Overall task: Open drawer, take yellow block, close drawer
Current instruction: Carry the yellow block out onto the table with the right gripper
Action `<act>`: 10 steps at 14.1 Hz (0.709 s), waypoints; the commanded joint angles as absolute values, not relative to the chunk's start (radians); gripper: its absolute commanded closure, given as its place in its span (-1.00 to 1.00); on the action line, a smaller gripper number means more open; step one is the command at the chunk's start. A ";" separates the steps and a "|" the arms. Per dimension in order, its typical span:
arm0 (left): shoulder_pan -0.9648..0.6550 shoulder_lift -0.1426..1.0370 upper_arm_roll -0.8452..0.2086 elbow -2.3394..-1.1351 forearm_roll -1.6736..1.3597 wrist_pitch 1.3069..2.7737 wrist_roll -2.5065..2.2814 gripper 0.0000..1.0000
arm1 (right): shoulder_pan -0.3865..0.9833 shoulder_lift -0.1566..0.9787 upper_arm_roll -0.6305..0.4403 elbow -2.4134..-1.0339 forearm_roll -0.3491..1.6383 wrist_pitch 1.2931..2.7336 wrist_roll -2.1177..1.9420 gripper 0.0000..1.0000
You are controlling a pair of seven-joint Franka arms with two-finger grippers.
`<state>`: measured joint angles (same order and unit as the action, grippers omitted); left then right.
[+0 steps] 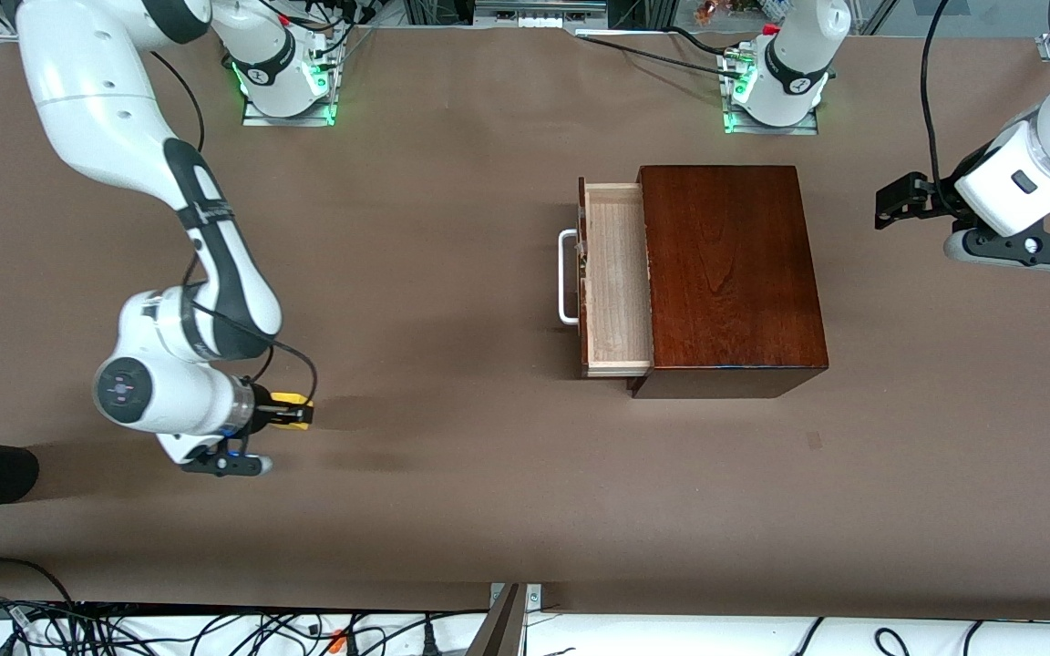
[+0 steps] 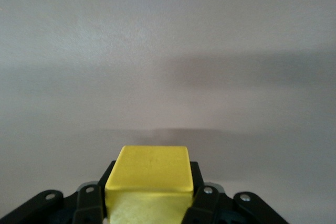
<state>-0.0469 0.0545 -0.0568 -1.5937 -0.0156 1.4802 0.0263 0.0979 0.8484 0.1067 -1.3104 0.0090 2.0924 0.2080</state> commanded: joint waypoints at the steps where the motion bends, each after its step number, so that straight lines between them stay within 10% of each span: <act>1: -0.100 0.103 -0.095 -1.566 -0.028 1.477 -0.004 -1.00 | 0.120 0.874 0.112 -1.302 -0.057 2.108 0.278 0.87; 9: -0.382 0.313 -0.138 -1.484 -0.018 1.609 -0.277 -1.00 | 0.129 0.896 0.112 -1.316 -0.069 2.123 0.264 0.76; 10: -0.420 0.334 -0.138 -1.476 -0.023 1.633 -0.316 -1.00 | 0.130 0.896 0.112 -1.319 -0.071 2.123 0.237 0.51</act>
<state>-0.3544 0.2606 -0.1494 -1.5553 -0.0181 1.6176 -0.2501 0.1282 0.8995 0.1069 -1.3110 -0.0557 2.1277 0.2637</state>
